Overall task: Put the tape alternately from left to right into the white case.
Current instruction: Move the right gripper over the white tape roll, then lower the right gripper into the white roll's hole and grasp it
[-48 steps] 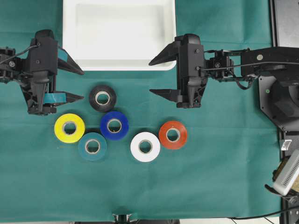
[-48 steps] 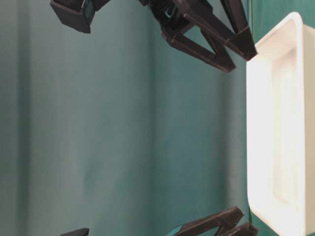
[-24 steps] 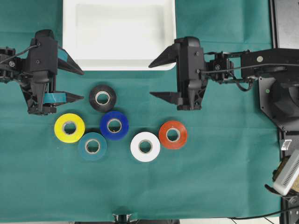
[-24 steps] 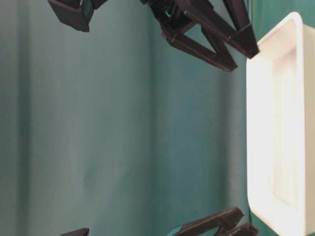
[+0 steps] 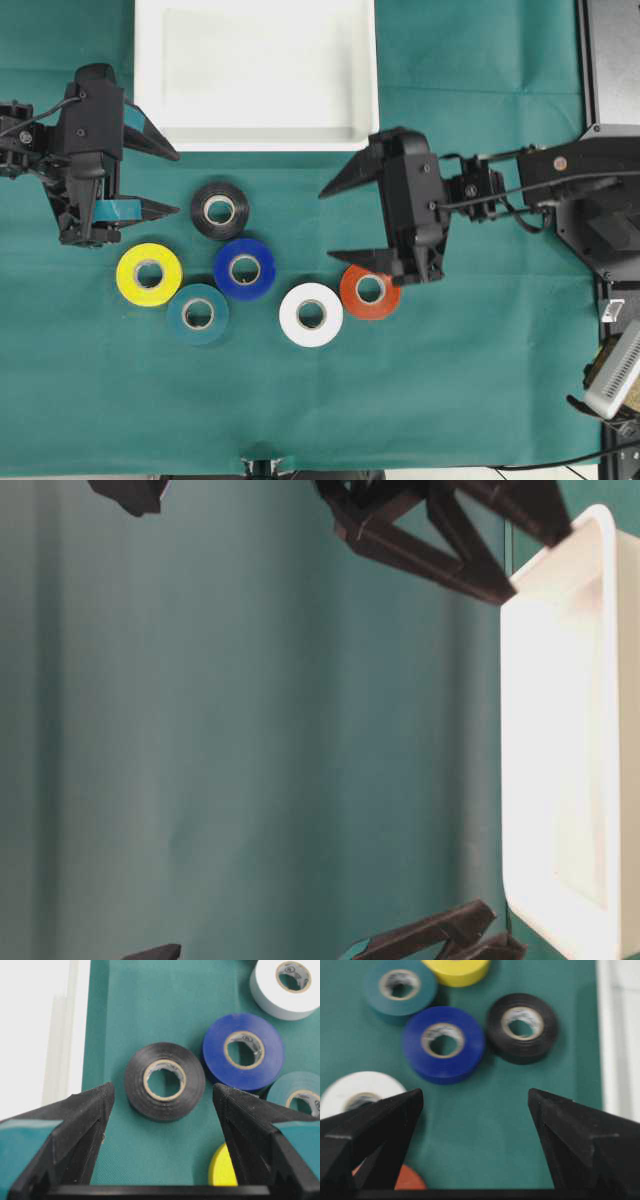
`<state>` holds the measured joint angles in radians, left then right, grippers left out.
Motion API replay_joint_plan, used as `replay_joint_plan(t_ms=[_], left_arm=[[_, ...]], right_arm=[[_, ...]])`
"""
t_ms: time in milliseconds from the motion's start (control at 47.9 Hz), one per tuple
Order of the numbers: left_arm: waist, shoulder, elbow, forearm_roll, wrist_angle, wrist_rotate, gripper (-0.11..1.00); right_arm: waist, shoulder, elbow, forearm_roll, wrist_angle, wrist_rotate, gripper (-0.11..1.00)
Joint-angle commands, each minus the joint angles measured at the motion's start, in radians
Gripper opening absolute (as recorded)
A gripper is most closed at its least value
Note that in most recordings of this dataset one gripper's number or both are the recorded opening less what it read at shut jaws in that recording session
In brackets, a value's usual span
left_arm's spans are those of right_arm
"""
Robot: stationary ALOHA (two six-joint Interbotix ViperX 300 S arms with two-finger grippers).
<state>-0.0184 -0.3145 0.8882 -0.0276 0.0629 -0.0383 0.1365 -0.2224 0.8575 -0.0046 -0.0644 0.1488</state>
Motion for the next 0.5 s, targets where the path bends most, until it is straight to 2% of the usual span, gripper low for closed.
replay_joint_plan(t_ms=[0, 480], left_arm=[[0.003, -0.011, -0.015, -0.002, -0.003, 0.0, 0.81], [0.002, -0.011, -0.015, -0.003, -0.003, -0.003, 0.81]], right_arm=[[0.023, -0.018, -0.009, 0.0, 0.014, 0.014, 0.82], [0.034, 0.031, -0.029, 0.0, 0.051, 0.041, 0.82]])
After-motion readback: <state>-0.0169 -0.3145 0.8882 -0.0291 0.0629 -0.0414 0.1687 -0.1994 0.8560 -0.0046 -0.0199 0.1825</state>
